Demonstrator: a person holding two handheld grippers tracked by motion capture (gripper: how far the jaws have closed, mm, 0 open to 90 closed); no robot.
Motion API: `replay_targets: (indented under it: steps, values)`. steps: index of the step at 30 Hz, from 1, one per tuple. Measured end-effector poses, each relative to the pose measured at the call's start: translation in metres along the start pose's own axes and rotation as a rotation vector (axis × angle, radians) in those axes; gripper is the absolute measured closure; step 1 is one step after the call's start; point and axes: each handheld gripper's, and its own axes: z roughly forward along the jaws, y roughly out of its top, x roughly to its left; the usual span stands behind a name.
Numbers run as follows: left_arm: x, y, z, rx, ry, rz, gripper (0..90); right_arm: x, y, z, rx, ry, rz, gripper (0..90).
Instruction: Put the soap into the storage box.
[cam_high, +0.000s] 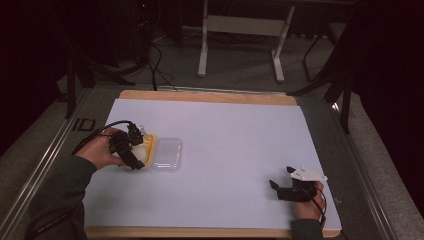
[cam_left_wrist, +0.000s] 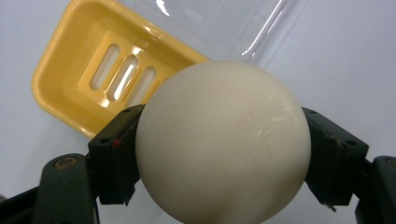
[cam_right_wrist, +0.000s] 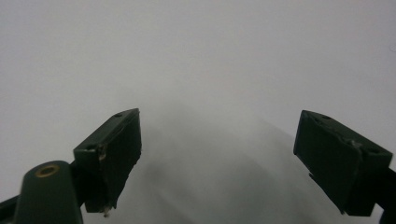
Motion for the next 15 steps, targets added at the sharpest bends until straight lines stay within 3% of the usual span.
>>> replay_targets:
  steps: [15]
  values:
    - [0.01,0.012,0.003,-0.002,-0.006,-0.045,23.9,0.0,0.0,0.0,0.002,0.0,-0.001,15.0]
